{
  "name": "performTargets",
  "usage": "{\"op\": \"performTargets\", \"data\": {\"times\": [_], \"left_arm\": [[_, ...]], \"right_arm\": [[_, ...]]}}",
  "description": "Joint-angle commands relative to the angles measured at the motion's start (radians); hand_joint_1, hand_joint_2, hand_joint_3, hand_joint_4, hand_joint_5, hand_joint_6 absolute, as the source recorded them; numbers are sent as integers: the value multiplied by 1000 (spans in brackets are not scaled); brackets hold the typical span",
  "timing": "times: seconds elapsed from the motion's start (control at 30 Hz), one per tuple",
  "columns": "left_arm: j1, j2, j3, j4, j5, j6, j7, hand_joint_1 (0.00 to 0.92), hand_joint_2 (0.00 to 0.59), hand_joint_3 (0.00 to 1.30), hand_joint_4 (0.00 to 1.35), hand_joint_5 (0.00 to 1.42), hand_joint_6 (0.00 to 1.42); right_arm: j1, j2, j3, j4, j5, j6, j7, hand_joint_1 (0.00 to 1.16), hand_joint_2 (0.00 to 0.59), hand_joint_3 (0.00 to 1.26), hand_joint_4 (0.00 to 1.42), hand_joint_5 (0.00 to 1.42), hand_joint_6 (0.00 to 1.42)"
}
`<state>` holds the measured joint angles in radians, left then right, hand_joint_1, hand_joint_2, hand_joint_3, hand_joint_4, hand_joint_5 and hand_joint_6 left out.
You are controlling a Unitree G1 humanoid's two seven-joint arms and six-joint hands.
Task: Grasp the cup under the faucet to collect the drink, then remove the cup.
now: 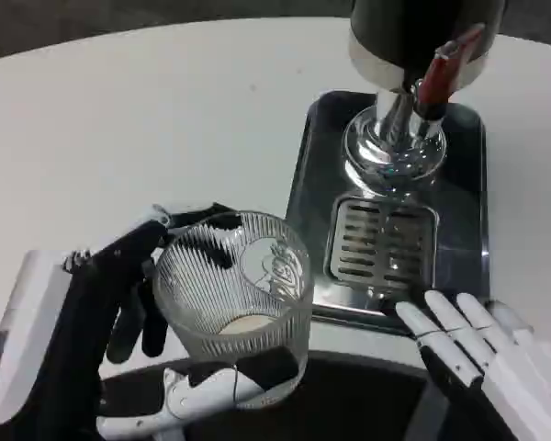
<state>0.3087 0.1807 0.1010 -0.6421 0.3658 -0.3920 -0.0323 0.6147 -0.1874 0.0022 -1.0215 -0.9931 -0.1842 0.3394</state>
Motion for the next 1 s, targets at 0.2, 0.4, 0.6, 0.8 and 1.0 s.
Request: {"op": "performTargets", "data": {"times": [0.2, 0.4, 0.6, 0.8, 1.0], "left_arm": [[22, 7, -7, -22, -3, -23, -3, 552, 48, 953, 1060, 1257, 1424], [28, 8, -8, -29, -6, -27, -4, 552, 48, 953, 1060, 1257, 1424], [36, 9, -10, -33, -7, -29, -4, 553, 47, 957, 1060, 1257, 1424], [36, 10, -13, -35, -6, -29, -3, 553, 47, 956, 1060, 1257, 1424], [25, 8, -25, -30, 2, -23, -4, 554, 47, 957, 1060, 1257, 1424]], "right_arm": [[30, 6, -10, -21, 11, -4, 11, 444, 420, 73, 0, 0, 0], [35, 8, -11, -25, 13, -6, 11, 443, 420, 74, 0, 0, 0], [38, 9, -19, -26, 20, -10, 13, 443, 420, 74, 0, 0, 0], [32, 13, -31, -26, 34, -12, 18, 443, 420, 74, 0, 0, 0], [29, 18, -44, -26, 53, -11, 23, 439, 432, 74, 0, 0, 0]]}}
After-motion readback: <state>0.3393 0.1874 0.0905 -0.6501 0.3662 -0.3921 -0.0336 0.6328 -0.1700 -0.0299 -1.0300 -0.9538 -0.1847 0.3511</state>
